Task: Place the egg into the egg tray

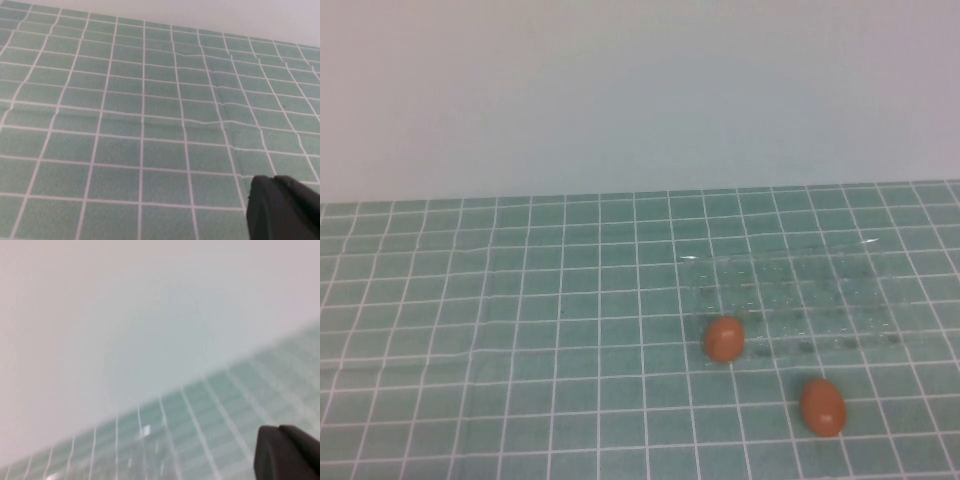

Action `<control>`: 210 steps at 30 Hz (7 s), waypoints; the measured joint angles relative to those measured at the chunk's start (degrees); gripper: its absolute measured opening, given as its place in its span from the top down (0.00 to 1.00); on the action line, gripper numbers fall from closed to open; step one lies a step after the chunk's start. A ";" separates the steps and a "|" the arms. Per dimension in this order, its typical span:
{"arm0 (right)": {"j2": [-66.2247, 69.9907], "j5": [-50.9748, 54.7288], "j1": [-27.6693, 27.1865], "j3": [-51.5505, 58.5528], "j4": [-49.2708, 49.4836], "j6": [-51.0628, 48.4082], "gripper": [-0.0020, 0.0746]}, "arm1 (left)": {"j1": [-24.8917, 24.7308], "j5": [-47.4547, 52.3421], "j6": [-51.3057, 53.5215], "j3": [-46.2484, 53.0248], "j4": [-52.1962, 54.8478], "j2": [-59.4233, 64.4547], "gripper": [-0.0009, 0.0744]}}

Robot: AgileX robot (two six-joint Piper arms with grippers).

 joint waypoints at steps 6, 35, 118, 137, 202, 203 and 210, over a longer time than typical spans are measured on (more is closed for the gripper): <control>0.00 -5.94 0.00 -5.75 -9.31 -0.66 0.97 | 0.00 0.00 0.00 0.00 0.00 0.00 0.99; 32.73 -4.80 0.00 -58.20 -15.80 -4.79 0.98 | 0.00 0.00 0.00 0.00 0.00 0.00 0.99; 109.87 44.53 32.10 -71.06 3.01 -14.19 0.38 | 0.56 0.00 0.00 0.00 0.00 0.00 0.99; 111.80 43.75 32.20 -71.18 0.25 -20.09 0.48 | 0.56 0.00 0.00 0.00 0.00 0.00 0.99; 101.76 -67.43 32.65 -30.34 -15.97 -22.66 0.49 | 0.56 0.00 0.00 0.00 0.00 0.00 0.99; 102.56 -68.14 32.65 -30.34 -15.97 -22.66 0.49 | 0.56 0.00 0.00 0.00 0.00 0.00 0.99; 106.55 -69.30 32.65 -30.34 -15.62 -22.75 0.49 | 0.56 0.00 0.00 0.00 0.00 0.00 0.99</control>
